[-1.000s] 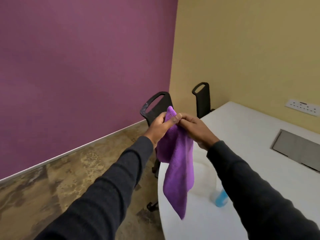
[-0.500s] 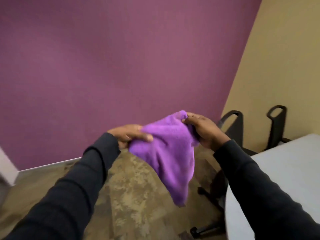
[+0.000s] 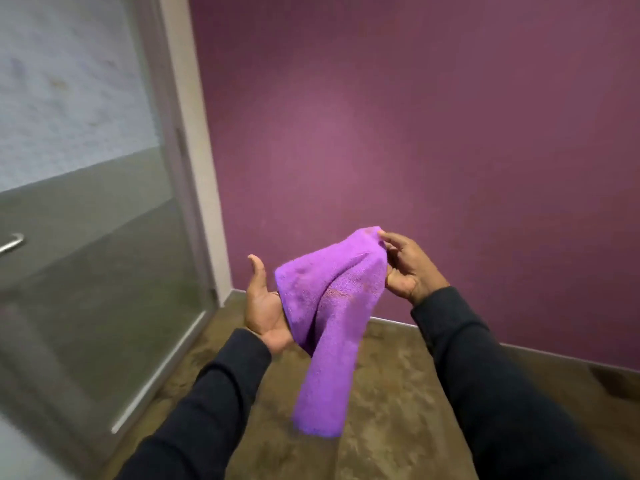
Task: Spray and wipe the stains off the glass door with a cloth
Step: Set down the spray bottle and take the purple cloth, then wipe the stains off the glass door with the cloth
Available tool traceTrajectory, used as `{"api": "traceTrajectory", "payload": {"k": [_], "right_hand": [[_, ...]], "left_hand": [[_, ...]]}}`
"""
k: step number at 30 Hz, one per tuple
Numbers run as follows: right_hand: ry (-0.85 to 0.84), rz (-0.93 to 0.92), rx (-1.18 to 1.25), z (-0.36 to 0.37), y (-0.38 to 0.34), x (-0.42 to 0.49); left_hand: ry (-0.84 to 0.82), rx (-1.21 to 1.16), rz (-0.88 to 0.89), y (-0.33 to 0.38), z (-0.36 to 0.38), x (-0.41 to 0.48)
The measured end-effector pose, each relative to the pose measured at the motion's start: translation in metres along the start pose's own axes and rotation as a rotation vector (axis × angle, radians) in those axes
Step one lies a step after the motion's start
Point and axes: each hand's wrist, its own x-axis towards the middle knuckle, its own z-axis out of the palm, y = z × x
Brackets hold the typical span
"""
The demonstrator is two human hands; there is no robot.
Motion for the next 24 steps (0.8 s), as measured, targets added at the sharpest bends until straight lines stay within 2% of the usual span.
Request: {"api": "traceTrajectory", "payload": {"k": [3, 5, 7, 11, 14, 19, 22, 24], "right_hand": [[-0.114, 0.157, 0.035, 0.017, 0.061, 0.052], [-0.257, 0.328, -0.108, 0.026, 0.104, 0.079], [-0.325, 0.426, -0.248, 0.042, 0.132, 0.103], [-0.225, 0.469, -0.463, 0.069, 0.151, 0.178], [-0.171, 0.459, -0.628, 0.095, 0.153, 0.236], [-0.139, 0.394, -0.776, 0.145, 0.162, 0.306], [-0.262, 0.326, -0.790, 0.179, 0.165, 0.342], [-0.406, 0.287, -0.815, 0.201, 0.167, 0.363]], "left_hand": [[0.081, 0.056, 0.025, 0.045, -0.033, -0.004], [0.236, 0.151, 0.007, 0.071, -0.055, 0.003], [0.428, 0.283, 0.016, 0.096, -0.079, 0.011], [0.841, 0.501, 0.001, 0.145, -0.136, 0.029], [1.058, 0.553, 0.032, 0.179, -0.176, 0.044], [1.213, 0.501, 0.071, 0.221, -0.213, 0.056], [1.236, 0.520, 0.115, 0.251, -0.218, 0.059], [1.196, 0.599, 0.128, 0.271, -0.219, 0.060]]}}
